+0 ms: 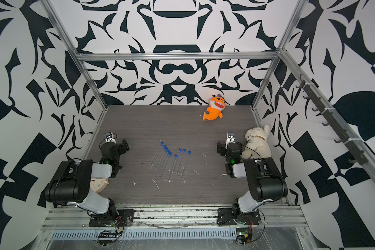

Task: Remove stoppers from test tubes
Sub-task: Pick up the test tube at the center of the board.

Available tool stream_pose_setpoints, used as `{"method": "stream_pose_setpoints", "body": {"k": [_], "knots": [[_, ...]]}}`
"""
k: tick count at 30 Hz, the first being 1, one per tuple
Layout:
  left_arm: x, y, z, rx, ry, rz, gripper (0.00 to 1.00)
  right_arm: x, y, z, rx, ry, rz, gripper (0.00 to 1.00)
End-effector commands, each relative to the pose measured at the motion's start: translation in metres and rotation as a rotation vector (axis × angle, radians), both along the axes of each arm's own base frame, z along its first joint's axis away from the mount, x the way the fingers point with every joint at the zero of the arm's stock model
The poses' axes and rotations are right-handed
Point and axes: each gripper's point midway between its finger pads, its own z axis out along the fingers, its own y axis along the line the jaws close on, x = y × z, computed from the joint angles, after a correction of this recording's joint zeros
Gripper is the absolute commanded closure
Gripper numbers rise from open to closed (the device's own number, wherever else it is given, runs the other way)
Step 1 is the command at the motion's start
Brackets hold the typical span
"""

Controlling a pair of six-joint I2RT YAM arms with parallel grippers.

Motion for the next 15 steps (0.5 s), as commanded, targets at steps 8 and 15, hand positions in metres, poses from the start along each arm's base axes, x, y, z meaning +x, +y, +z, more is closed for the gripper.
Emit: {"method": "stream_pose_setpoints", "body": {"k": [8, 15], "knots": [[0.003, -0.013, 0.031, 0.0, 0.026, -0.063, 0.01, -0.002, -0.003, 0.03, -0.059, -0.043, -0.063, 0.0], [0.005, -0.054, 0.082, -0.209, 0.196, -0.032, 0.01, -0.003, 0.007, 0.073, 0.013, 0.078, -0.098, 0.0]]}}
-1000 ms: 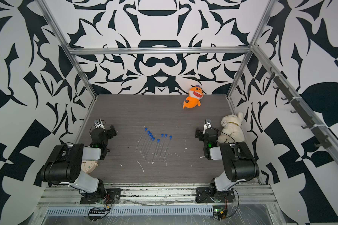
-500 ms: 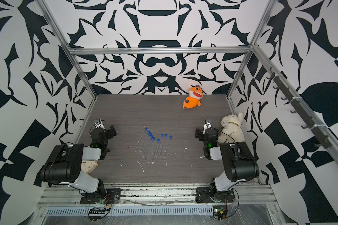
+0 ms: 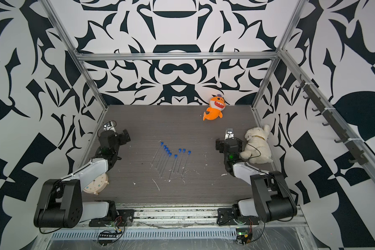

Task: Remove stoppers from test tubes
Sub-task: Pick up the test tube at the center of the board.

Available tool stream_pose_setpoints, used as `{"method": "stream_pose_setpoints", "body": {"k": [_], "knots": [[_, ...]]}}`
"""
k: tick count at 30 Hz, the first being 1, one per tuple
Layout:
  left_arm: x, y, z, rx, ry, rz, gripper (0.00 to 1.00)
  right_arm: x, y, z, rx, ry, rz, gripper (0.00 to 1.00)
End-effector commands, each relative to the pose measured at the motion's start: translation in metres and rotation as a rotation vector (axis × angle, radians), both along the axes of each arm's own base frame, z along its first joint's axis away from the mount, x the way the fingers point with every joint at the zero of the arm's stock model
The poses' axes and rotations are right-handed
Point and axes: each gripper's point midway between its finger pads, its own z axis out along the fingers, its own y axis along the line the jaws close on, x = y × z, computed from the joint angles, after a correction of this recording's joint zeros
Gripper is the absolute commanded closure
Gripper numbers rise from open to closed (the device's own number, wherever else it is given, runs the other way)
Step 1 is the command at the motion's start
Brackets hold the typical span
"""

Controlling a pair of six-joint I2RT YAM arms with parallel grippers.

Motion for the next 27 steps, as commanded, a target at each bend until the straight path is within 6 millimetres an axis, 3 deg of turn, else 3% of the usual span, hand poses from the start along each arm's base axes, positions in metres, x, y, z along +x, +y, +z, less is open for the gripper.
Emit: {"method": "stream_pose_setpoints", "body": {"k": [1, 2, 5, 9, 11, 18, 27], "knots": [[-0.013, -0.025, -0.016, -0.145, 0.251, -0.033, 0.01, -0.003, 0.005, 0.019, 0.056, 0.095, -0.03, 0.0], [-0.007, -0.042, -0.016, -0.19, 0.298, -0.114, 0.01, -0.002, 0.012, 0.023, 0.092, 0.126, -0.007, 0.0], [-0.003, -0.091, -0.043, -0.243, 0.528, -0.295, 0.01, 0.0, 0.046, 0.023, 0.223, 0.25, 0.118, 0.0], [-0.013, -0.143, -0.072, -0.116, 0.748, -0.441, 0.01, 0.007, 0.094, 0.008, 0.403, 0.379, 0.286, 0.0], [-0.018, -0.158, -0.083, -0.039, 0.807, -0.471, 0.01, 0.016, 0.111, 0.006, 0.461, 0.384, 0.341, 0.0], [-0.039, -0.182, -0.11, 0.055, 0.92, -0.54, 0.0, 0.042, 0.163, 0.015, 0.509, 0.425, 0.489, 0.0], [-0.056, -0.177, -0.135, 0.101, 0.975, -0.516, 0.17, 0.044, 0.189, 0.011, 0.537, 0.434, 0.546, 0.0]]}}
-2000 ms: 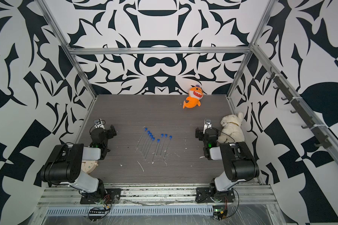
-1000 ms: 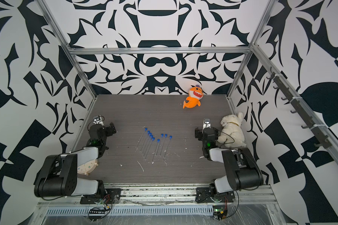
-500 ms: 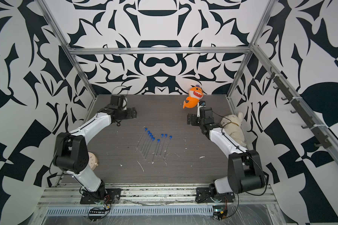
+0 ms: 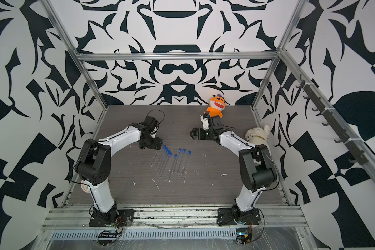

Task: Remove stoppers from test tubes
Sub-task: Pick up the test tube at the center of the board.

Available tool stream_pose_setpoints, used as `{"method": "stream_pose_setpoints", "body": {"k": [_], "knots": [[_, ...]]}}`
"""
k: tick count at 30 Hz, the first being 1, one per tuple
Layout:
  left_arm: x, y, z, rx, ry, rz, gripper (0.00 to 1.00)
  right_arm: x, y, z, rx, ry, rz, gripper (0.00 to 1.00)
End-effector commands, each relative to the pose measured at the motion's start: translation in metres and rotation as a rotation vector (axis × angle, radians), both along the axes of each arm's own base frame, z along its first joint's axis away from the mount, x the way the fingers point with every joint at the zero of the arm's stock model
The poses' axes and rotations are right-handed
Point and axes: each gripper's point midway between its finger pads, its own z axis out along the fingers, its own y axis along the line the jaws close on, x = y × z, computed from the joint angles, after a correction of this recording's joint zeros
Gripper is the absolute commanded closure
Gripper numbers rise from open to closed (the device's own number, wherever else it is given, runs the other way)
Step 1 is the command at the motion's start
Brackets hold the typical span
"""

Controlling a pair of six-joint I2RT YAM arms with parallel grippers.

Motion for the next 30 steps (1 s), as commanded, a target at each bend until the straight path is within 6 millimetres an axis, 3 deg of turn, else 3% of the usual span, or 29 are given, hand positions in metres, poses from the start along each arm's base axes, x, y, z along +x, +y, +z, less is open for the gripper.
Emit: {"method": "stream_pose_setpoints", "body": {"k": [1, 10, 16, 30], "knots": [[-0.011, 0.006, -0.012, 0.031, 0.041, 0.001, 0.2, 0.007, 0.016, 0.024, 0.052, -0.055, 0.034, 0.0], [-0.009, -0.005, -0.027, 0.022, 0.055, -0.017, 0.33, 0.002, 0.022, 0.028, 0.099, -0.077, 0.044, 0.0], [-0.008, -0.012, -0.034, 0.024, 0.057, -0.025, 0.36, 0.005, 0.017, 0.031, 0.112, -0.088, 0.035, 0.0], [-0.02, -0.009, -0.048, 0.068, 0.083, -0.037, 0.59, 0.008, -0.028, 0.037, 0.179, -0.095, -0.063, 0.06]]}}
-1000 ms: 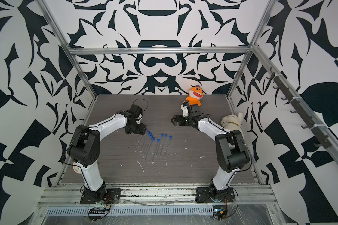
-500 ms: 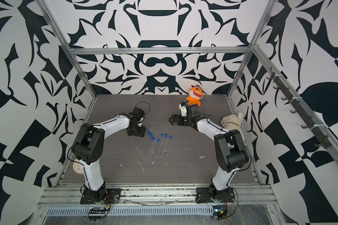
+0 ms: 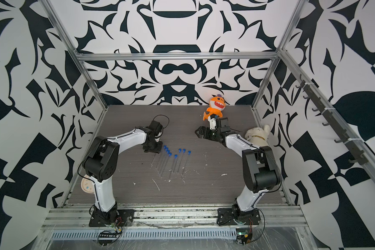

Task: Remove stoppers from test tubes
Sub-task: Pick up the test tube at the center of the board.

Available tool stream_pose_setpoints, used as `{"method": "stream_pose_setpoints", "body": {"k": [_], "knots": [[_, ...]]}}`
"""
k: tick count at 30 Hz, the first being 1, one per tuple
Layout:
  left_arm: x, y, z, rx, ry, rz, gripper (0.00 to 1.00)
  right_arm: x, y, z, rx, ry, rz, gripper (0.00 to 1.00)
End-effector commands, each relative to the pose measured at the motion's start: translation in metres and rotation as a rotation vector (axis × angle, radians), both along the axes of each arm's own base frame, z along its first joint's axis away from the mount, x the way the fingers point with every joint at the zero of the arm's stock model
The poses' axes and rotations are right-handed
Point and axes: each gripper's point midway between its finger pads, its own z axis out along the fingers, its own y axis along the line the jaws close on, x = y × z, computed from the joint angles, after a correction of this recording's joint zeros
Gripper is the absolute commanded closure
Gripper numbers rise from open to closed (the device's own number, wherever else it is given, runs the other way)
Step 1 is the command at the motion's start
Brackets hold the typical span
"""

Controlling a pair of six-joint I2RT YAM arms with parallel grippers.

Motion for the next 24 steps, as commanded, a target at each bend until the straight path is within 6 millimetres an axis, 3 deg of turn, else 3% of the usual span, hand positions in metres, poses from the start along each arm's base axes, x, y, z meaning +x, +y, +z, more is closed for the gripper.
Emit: {"method": "stream_pose_setpoints", "body": {"k": [1, 10, 24], "knots": [[-0.014, 0.005, -0.014, 0.031, 0.043, -0.01, 0.6, 0.002, 0.001, 0.031, 0.041, -0.085, 0.013, 0.06], [-0.026, -0.001, -0.021, 0.031, 0.057, -0.068, 0.67, 0.001, -0.007, 0.027, 0.067, -0.078, -0.01, 0.07], [-0.024, -0.002, -0.018, 0.05, 0.014, -0.094, 0.87, 0.003, -0.016, 0.026, 0.113, -0.063, -0.035, 0.08]]}}
